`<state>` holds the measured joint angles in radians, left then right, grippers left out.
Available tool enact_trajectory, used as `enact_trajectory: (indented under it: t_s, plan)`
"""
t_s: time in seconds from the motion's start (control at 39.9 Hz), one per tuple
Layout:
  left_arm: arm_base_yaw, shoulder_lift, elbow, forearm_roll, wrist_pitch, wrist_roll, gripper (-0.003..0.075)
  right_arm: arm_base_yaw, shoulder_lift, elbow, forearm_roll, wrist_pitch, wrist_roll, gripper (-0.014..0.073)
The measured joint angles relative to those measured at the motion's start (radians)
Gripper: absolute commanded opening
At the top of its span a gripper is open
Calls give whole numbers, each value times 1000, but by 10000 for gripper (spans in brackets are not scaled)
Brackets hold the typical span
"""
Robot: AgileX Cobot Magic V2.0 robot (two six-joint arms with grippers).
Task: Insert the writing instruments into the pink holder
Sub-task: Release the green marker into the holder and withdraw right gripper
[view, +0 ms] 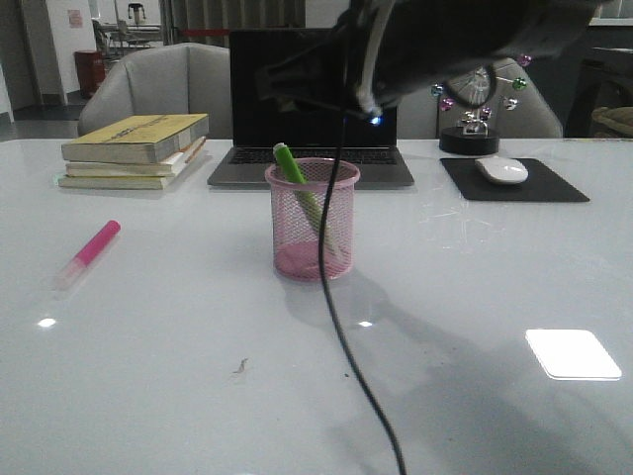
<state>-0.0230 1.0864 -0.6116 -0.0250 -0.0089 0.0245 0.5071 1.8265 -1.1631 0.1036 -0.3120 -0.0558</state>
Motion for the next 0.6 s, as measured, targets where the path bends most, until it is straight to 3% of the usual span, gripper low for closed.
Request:
enact_trajectory:
  t_s: [0.3, 0.45, 0.6]
  plan:
    - [0, 0, 0, 0, 0, 0, 437, -202, -355, 0, -3, 365, -58, 455]
    - [0, 0, 0, 0, 0, 0, 437, -311, -499, 5, -64, 558, -65, 455]
    - [0, 0, 0, 0, 0, 0, 437, -391, -638, 62, -89, 653, -65, 455]
